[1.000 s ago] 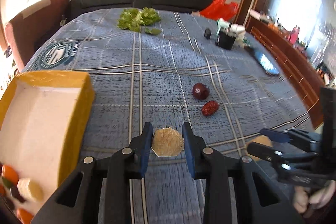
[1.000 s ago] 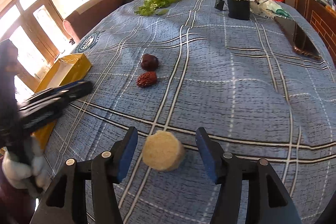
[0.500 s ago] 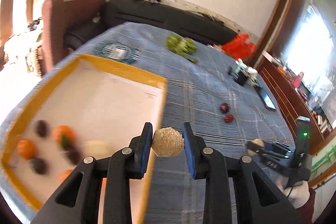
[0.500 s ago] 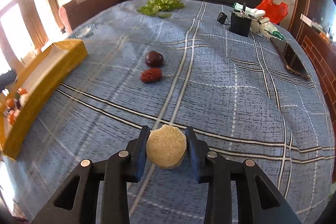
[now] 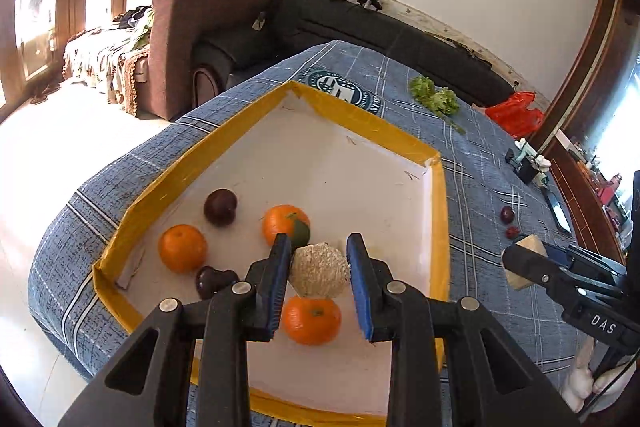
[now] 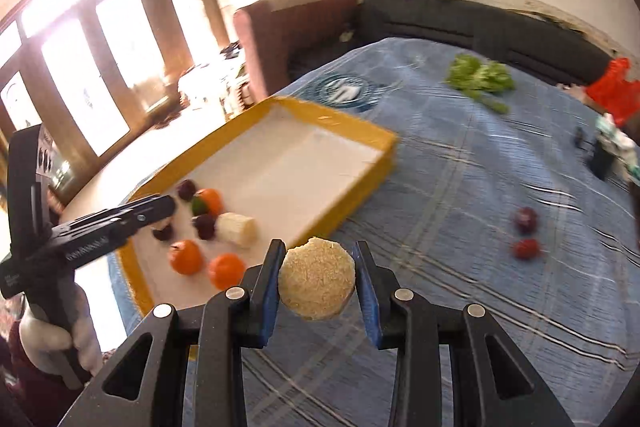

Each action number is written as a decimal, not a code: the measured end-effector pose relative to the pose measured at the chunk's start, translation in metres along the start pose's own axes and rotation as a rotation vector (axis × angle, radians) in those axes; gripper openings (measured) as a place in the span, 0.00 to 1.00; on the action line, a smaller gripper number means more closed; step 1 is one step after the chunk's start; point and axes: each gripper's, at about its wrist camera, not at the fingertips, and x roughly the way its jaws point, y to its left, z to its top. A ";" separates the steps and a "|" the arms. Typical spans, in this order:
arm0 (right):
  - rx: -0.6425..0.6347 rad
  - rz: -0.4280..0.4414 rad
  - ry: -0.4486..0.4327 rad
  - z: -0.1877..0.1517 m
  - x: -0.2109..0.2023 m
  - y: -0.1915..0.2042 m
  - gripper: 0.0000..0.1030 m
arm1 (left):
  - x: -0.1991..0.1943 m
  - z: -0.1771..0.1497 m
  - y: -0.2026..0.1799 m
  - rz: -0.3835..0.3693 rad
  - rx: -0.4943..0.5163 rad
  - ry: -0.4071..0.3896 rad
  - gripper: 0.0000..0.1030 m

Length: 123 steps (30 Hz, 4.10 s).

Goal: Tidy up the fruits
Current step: 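Carry both yam pieces over the tray and open both tools to release them, then move both open tools back toward the plum and red date on the bed cover, then grasp the dark plum with the left tool while the right tool grasps the red date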

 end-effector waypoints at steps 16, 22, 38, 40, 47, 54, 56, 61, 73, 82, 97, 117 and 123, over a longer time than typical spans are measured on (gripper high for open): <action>-0.036 -0.056 0.126 0.025 0.097 0.040 0.37 | 0.018 0.000 0.034 0.004 -0.049 0.048 0.29; -0.016 -0.075 0.143 0.023 0.110 0.036 0.38 | 0.003 0.004 0.036 -0.023 -0.065 0.004 0.61; 0.114 -0.089 -0.073 0.019 0.012 -0.004 0.55 | -0.038 -0.002 -0.035 -0.057 0.049 -0.051 0.92; 0.140 -0.107 -0.081 0.012 0.002 -0.016 0.56 | -0.040 -0.007 -0.053 0.023 0.116 -0.070 0.92; 0.227 -0.137 -0.087 -0.016 -0.025 -0.055 0.58 | -0.043 -0.017 -0.090 0.122 0.217 -0.077 0.92; 0.281 -0.146 -0.098 -0.032 -0.041 -0.081 0.59 | -0.041 -0.024 -0.110 0.157 0.275 -0.059 0.92; 0.291 -0.149 -0.102 -0.035 -0.043 -0.087 0.60 | -0.040 -0.025 -0.116 0.157 0.293 -0.055 0.92; 0.318 -0.162 -0.104 -0.041 -0.046 -0.103 0.61 | -0.034 -0.030 -0.130 0.150 0.328 -0.037 0.92; 0.432 -0.261 -0.103 -0.044 -0.043 -0.178 0.61 | -0.001 -0.054 -0.165 -0.083 0.371 0.103 0.92; 0.411 -0.313 -0.021 -0.002 0.026 -0.211 0.61 | 0.020 -0.065 -0.172 -0.234 0.368 0.212 0.92; 0.345 -0.130 0.109 -0.013 0.038 -0.183 0.30 | 0.021 -0.050 -0.142 -0.192 0.260 0.193 0.92; 0.337 -0.121 0.080 -0.054 0.015 -0.155 0.41 | 0.017 -0.057 -0.157 -0.189 0.319 0.173 0.92; 0.284 -0.191 0.052 -0.060 0.013 -0.144 0.31 | 0.032 -0.059 -0.176 -0.185 0.393 0.177 0.70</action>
